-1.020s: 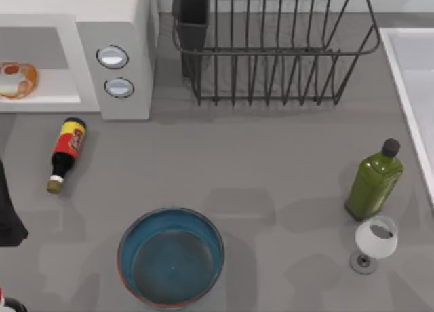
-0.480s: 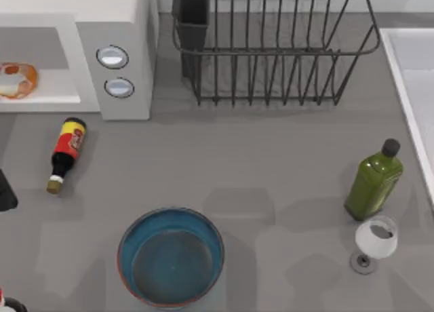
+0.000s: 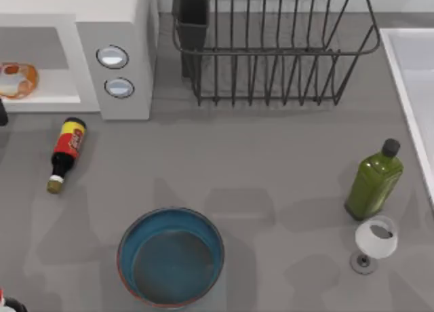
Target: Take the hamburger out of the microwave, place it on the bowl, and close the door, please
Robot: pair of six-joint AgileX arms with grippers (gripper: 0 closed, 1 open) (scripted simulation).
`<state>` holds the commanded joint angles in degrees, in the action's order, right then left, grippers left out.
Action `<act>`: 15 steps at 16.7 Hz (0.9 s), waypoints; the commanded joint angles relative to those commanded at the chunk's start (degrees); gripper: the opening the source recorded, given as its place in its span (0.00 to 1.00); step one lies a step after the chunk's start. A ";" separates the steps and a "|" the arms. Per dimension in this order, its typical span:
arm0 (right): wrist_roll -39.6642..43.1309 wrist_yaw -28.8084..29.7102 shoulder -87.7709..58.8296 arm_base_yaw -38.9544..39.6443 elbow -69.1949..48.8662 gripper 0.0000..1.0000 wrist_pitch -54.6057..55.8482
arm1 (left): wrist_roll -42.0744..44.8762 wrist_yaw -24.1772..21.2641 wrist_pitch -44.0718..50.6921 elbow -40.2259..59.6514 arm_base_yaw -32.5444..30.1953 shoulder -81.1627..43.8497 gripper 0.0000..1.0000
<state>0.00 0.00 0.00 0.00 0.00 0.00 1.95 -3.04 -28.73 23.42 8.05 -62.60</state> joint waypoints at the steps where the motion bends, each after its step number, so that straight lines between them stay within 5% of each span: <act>1: 0.00 0.00 0.00 0.00 0.00 1.00 0.00 | 0.19 -0.35 -2.81 2.25 0.64 -6.05 1.00; 9: 0.00 0.00 0.00 0.00 0.00 1.00 0.00 | 1.60 -3.58 -24.42 19.30 3.97 -51.64 1.00; 15: 0.00 0.00 0.00 0.00 0.00 1.00 0.00 | 2.16 -6.22 -35.81 27.88 2.60 -73.95 1.00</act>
<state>0.00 0.00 0.00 0.00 0.00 0.00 4.11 -9.26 -64.55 51.30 10.65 -136.54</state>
